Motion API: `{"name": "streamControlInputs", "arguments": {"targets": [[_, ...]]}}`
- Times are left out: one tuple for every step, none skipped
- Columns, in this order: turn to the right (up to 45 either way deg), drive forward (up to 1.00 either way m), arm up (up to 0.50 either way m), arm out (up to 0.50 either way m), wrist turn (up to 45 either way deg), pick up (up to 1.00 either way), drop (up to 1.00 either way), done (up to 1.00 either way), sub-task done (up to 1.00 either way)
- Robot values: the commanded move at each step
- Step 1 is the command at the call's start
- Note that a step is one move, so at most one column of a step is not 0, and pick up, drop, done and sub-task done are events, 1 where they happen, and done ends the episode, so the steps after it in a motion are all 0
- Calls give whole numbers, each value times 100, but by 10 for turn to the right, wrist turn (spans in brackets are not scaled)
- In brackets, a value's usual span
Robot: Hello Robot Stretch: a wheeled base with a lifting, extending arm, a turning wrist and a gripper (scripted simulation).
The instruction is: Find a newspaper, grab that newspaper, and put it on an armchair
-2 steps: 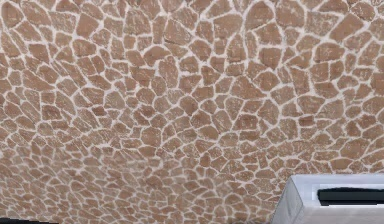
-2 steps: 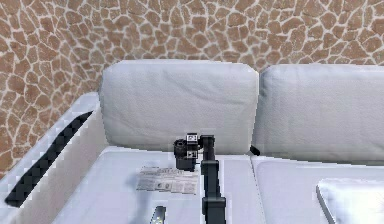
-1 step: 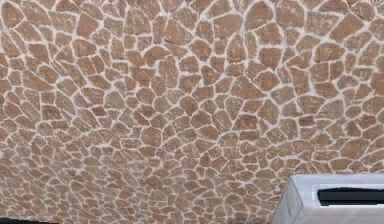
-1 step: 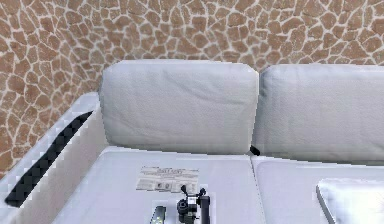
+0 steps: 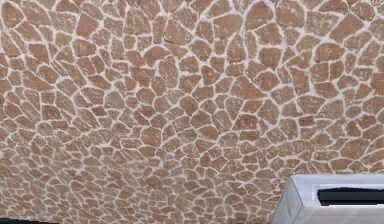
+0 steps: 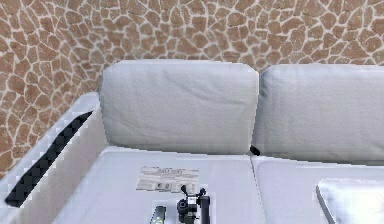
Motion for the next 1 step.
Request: {"name": "streamControlInputs", "arguments": {"targets": [[0, 0, 10, 0, 0, 0, 0, 0, 0]]}}
